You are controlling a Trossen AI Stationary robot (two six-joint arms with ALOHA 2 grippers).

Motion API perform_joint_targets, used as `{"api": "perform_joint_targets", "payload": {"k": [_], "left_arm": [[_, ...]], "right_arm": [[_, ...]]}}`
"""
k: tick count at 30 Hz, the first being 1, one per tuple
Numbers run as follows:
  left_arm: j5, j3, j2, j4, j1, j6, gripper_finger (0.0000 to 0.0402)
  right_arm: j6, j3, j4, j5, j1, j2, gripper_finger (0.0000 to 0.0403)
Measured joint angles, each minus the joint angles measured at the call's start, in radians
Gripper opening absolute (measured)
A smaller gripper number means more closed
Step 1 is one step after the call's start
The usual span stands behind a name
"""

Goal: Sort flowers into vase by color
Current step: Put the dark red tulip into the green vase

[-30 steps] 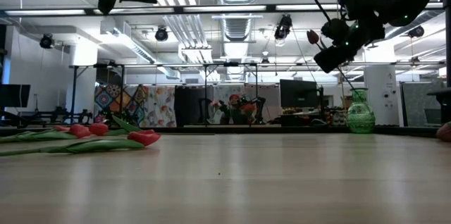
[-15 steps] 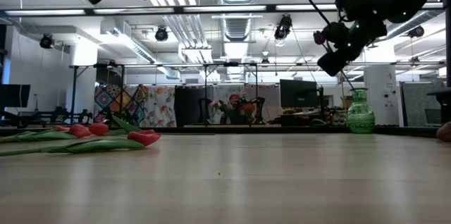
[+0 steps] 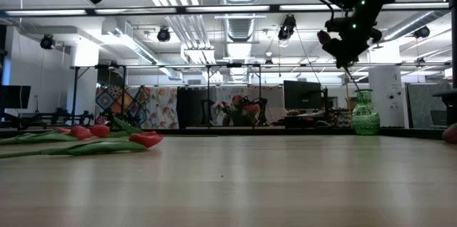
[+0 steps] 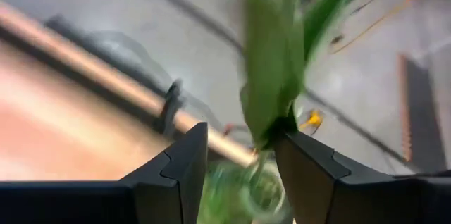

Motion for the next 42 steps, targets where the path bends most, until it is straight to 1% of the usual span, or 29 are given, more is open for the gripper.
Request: {"api": "perform_joint_targets", "payload": {"k": [5, 9, 15, 18, 22, 24, 26, 29, 31, 34, 37, 40, 42], "left_arm": [[0.000, 0.000, 0.000, 0.000, 0.000, 0.000, 0.0107], [0.000, 0.000, 0.000, 0.000, 0.000, 0.001, 0.0107], [0.004, 0.005, -0.001, -0.006, 0.000, 0.001, 0.0107], [0.053, 0.006, -0.015, -0.009, 0.000, 0.003, 0.0107], [0.132, 0.006, -0.050, -0.016, 0.000, 0.010, 0.0107], [0.163, 0.006, -0.069, -0.016, 0.000, 0.023, 0.0107], [0.177, 0.006, -0.088, -0.015, 0.000, 0.034, 0.0107], [0.175, 0.006, -0.112, -0.002, 0.000, 0.056, 0.0107], [0.156, 0.006, -0.124, 0.018, 0.000, 0.078, 0.0107], [0.097, 0.006, -0.134, 0.053, 0.000, 0.152, 0.0107], [0.096, 0.006, -0.135, 0.070, 0.000, 0.250, 0.0107], [0.097, 0.003, -0.127, 0.069, 0.000, 0.277, 0.0107], [0.099, -0.010, -0.121, 0.063, 0.000, 0.289, 0.0107]], "right_arm": [[0.021, 0.121, -0.266, -0.067, 0.000, 0.043, 0.0155], [-0.007, 0.183, -0.405, -0.092, 0.000, 0.082, 0.0155], [-0.037, 0.250, -0.566, -0.092, 0.000, 0.145, 0.0155], [-0.042, 0.288, -0.669, -0.114, 0.000, 0.162, 0.0155], [0.033, 0.357, -0.809, -0.210, 0.017, 0.168, 0.0155], [0.101, 0.390, -0.874, -0.274, 0.027, 0.167, 0.0155], [0.202, 0.413, -0.939, -0.353, 0.040, 0.166, 0.0155], [0.357, 0.411, -1.015, -0.484, 0.065, 0.160, 0.0155], [0.465, 0.391, -1.040, -0.541, 0.105, 0.149, 0.0155], [0.654, 0.342, -1.043, -0.556, 0.214, 0.126, 0.0155], [0.849, 0.296, -1.034, -0.555, 0.367, 0.119, 0.0155], [1.014, 0.246, -1.013, -0.555, 0.520, 0.133, 0.0155], [1.109, 0.207, -1.007, -0.556, 0.596, 0.147, 0.0155]]}}
